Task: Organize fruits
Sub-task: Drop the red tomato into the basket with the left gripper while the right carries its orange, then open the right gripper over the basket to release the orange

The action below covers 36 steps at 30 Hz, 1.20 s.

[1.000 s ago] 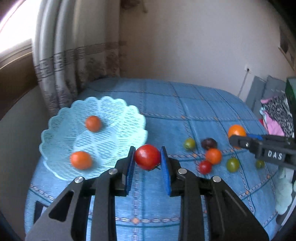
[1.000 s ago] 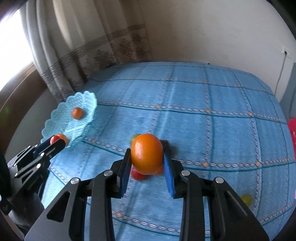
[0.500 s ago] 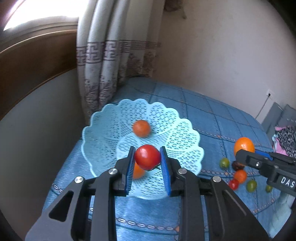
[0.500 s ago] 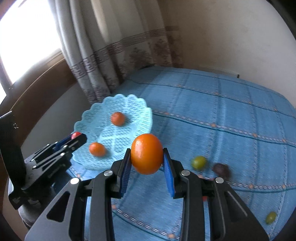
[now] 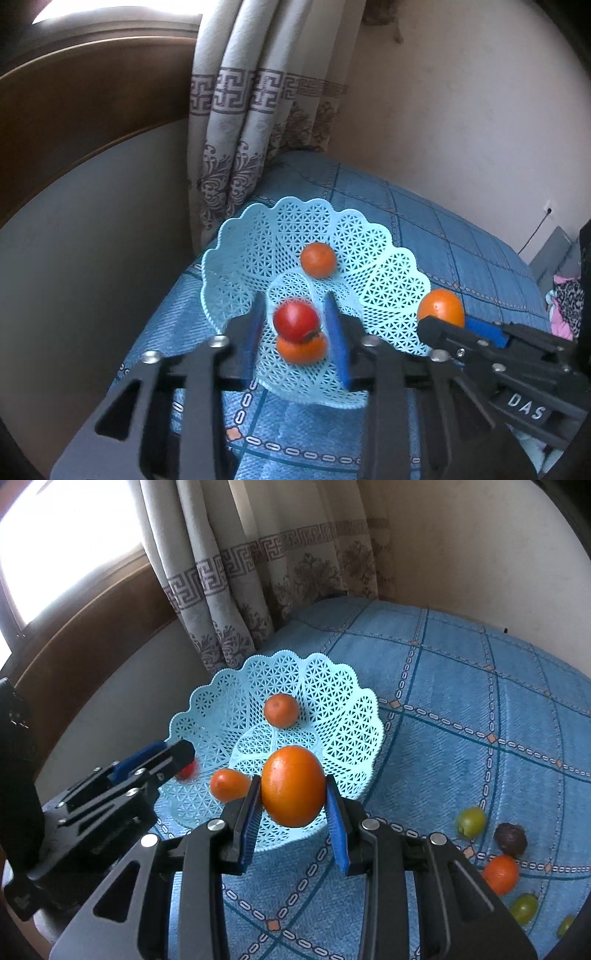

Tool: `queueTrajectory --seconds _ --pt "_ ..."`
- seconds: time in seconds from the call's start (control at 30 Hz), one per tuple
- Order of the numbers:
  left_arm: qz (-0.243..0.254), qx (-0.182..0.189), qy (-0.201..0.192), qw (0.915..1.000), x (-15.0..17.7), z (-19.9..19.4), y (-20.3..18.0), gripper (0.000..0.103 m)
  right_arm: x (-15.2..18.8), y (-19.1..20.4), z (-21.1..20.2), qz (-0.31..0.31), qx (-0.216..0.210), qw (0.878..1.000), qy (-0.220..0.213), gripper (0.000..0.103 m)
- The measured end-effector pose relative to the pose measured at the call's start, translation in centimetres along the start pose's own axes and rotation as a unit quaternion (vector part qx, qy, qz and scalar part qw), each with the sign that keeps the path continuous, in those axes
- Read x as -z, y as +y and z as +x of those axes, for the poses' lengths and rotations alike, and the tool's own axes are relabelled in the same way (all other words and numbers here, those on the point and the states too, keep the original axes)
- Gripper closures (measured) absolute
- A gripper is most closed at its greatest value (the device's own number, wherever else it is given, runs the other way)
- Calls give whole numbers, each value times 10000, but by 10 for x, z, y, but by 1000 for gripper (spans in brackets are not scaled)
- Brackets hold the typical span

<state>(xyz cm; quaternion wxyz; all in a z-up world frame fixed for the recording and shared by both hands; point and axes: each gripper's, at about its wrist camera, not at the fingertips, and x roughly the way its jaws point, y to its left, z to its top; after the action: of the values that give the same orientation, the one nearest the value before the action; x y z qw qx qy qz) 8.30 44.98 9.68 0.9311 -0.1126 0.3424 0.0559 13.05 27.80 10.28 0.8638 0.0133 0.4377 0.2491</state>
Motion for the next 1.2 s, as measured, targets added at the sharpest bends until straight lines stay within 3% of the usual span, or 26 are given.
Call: queueTrajectory --seconds 0.07,0.2,0.4,0.5,1.03,1.2 --pt "-70 -16 -41 10000 -1 -2 3 42 0 1 2 -2 10 10000 14 70" --pt "-201 -65 -60 9998 -3 -4 10 37 -2 0 5 14 -19 10000 18 69" --pt "-307 -75 -107 9994 -4 -6 16 20 -1 -2 7 100 -48 9999 50 69" --pt "-316 -71 -137 9994 -5 -7 15 10 1 -6 6 201 -81 9998 21 56" --pt "-278 -17 -189 9994 -6 -14 6 8 7 -29 -12 308 171 9993 -106 55" --pt "-182 38 -280 9994 -3 -18 -5 4 11 -51 -25 401 456 9981 -127 49"
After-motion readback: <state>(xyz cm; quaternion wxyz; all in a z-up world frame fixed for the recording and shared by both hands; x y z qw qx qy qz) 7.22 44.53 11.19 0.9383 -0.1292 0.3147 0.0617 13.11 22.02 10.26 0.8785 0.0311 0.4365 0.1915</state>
